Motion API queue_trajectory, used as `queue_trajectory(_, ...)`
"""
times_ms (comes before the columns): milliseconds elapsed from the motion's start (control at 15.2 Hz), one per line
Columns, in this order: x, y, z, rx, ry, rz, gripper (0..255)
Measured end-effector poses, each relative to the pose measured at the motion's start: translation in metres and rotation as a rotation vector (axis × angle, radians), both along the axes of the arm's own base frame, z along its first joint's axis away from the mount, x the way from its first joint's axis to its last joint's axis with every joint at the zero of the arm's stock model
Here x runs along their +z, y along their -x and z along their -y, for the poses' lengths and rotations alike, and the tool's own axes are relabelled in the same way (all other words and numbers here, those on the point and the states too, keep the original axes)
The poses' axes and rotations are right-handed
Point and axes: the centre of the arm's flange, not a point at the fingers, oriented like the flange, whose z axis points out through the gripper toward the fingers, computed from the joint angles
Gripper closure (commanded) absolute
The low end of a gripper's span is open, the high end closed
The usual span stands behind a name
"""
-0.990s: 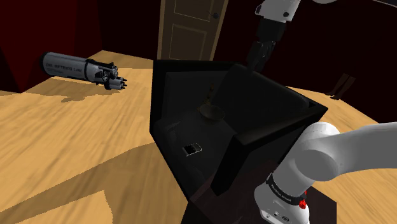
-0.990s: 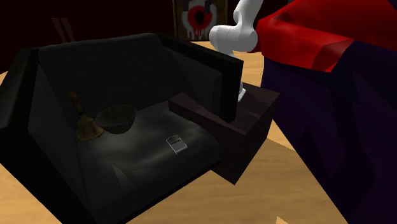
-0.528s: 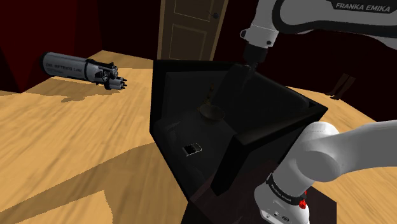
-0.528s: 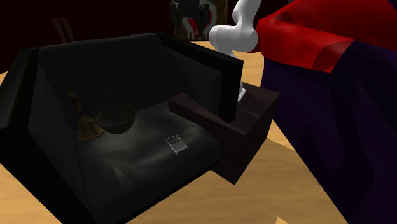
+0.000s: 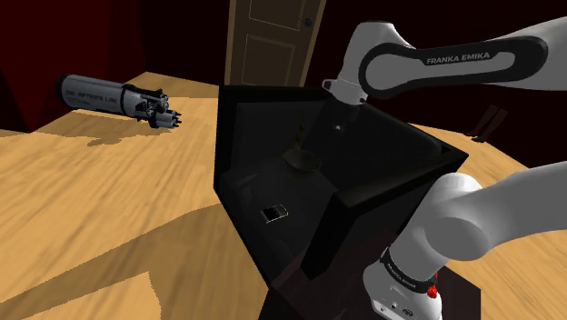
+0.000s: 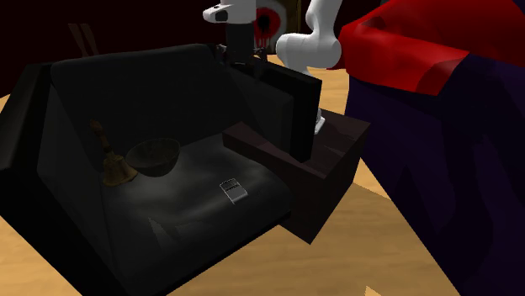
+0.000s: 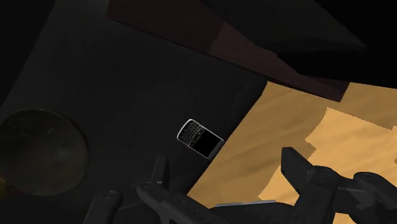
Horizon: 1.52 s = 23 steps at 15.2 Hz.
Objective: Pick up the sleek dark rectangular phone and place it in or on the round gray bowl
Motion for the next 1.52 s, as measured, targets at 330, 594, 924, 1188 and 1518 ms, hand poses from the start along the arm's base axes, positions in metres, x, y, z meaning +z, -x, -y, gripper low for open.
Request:
queue_trajectory(330,-0.064,-0.019,0.005,0.135,-0.008,-0.001,0)
queue_trajectory(594,-0.114,-0.036,0.01,0.243,-0.014,-0.001,0)
queue_trajectory(924,-0.18,-0.056,0.008,0.378,-0.021,-0.001,0)
queue_trajectory(1188,-0.228,-0.073,0.011,0.485,-0.026,0.0,0)
queue_trajectory(1518,-0.288,-0.095,0.004,0.622,-0.031,0.0,0)
